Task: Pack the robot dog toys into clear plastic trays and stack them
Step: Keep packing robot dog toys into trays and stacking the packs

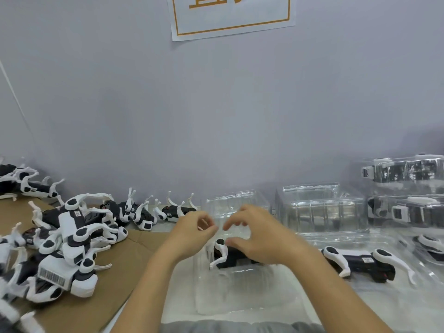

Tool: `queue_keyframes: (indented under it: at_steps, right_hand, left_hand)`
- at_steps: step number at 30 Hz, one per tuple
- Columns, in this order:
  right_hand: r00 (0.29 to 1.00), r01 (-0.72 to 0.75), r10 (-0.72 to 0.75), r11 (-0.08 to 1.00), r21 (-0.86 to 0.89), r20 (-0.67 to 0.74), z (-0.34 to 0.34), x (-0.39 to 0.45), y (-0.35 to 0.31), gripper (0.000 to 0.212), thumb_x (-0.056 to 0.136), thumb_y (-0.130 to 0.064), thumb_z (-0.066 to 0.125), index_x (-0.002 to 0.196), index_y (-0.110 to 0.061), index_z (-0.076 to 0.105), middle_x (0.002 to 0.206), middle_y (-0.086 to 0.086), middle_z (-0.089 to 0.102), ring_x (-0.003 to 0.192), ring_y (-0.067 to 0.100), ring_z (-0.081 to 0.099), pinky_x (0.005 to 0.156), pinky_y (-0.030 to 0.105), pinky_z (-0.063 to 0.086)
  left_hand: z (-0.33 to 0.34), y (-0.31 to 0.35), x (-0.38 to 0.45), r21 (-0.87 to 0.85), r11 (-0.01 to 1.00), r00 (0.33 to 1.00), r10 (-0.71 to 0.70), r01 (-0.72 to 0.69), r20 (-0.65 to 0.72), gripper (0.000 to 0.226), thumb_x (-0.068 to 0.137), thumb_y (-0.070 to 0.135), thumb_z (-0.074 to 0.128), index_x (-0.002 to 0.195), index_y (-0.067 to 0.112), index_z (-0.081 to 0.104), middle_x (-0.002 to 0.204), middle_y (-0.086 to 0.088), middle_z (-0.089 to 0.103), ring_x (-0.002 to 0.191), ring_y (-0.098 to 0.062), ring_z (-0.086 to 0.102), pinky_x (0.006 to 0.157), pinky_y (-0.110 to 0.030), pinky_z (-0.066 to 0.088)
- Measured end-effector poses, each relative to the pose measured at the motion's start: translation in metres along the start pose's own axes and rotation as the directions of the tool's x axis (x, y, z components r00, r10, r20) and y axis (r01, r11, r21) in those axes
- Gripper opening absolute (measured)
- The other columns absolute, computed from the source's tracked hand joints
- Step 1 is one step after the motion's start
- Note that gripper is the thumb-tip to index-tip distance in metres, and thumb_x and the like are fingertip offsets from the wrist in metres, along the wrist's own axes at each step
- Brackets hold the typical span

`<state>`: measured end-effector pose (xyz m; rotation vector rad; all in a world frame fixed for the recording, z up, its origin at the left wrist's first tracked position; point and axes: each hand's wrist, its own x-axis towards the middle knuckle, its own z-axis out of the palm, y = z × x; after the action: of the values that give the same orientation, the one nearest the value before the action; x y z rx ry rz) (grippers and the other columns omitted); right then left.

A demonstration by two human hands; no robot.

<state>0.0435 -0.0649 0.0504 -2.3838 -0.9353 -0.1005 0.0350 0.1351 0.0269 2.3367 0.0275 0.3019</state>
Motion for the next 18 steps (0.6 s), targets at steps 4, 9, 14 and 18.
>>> queue_keyframes:
  at_steps: [4, 9, 14, 18]
  right_hand:
    - [0.996, 0.070, -0.073, 0.995, 0.073, 0.045, 0.021, 0.003, -0.011, 0.021, 0.091, -0.036, 0.067, 0.111, -0.036, 0.072, 0.107, -0.014, 0.064, 0.096, 0.000, 0.053, 0.076, 0.012, 0.038]
    - [0.998, 0.021, -0.026, 0.997, 0.075, 0.055, 0.026, 0.004, -0.009, 0.024, 0.090, -0.033, 0.068, 0.112, -0.034, 0.075, 0.094, -0.012, 0.066, 0.090, 0.007, 0.059, 0.070, 0.009, 0.042]
    - [0.999, 0.005, -0.007, 0.999, 0.032, 0.042, 0.027, 0.003, -0.011, 0.024, 0.087, -0.038, 0.071, 0.111, -0.039, 0.074, 0.087, -0.018, 0.064, 0.091, 0.006, 0.059, 0.080, 0.020, 0.042]
    - [0.999, 0.025, -0.029, 0.993, 0.118, 0.037, 0.020, 0.004, -0.008, 0.021, 0.091, -0.032, 0.067, 0.110, -0.035, 0.074, 0.096, -0.009, 0.074, 0.092, 0.007, 0.066, 0.085, 0.024, 0.052]
  left_hand:
    - [0.012, -0.011, -0.007, -0.405, 0.909, 0.995, -0.079, 0.099, 0.065, 0.023, 0.096, 0.013, 0.060, 0.080, 0.017, 0.076, 0.084, 0.001, 0.075, 0.078, -0.012, 0.068, 0.078, -0.031, 0.052]
    - [0.020, -0.012, -0.009, -0.557, 0.810, 0.983, -0.150, 0.183, 0.105, 0.033, 0.096, 0.005, 0.053, 0.078, 0.016, 0.078, 0.086, -0.005, 0.076, 0.079, -0.012, 0.070, 0.072, -0.027, 0.050]
    - [0.020, -0.011, -0.009, -0.567, 0.808, 0.987, -0.133, 0.163, 0.095, 0.023, 0.097, 0.006, 0.054, 0.088, 0.006, 0.075, 0.087, -0.007, 0.076, 0.077, -0.011, 0.069, 0.069, -0.022, 0.050]
    - [0.020, -0.013, -0.007, -0.569, 0.807, 0.987, -0.115, 0.158, 0.111, 0.024, 0.098, 0.006, 0.053, 0.087, 0.006, 0.074, 0.084, -0.004, 0.074, 0.078, -0.013, 0.067, 0.074, -0.025, 0.049]
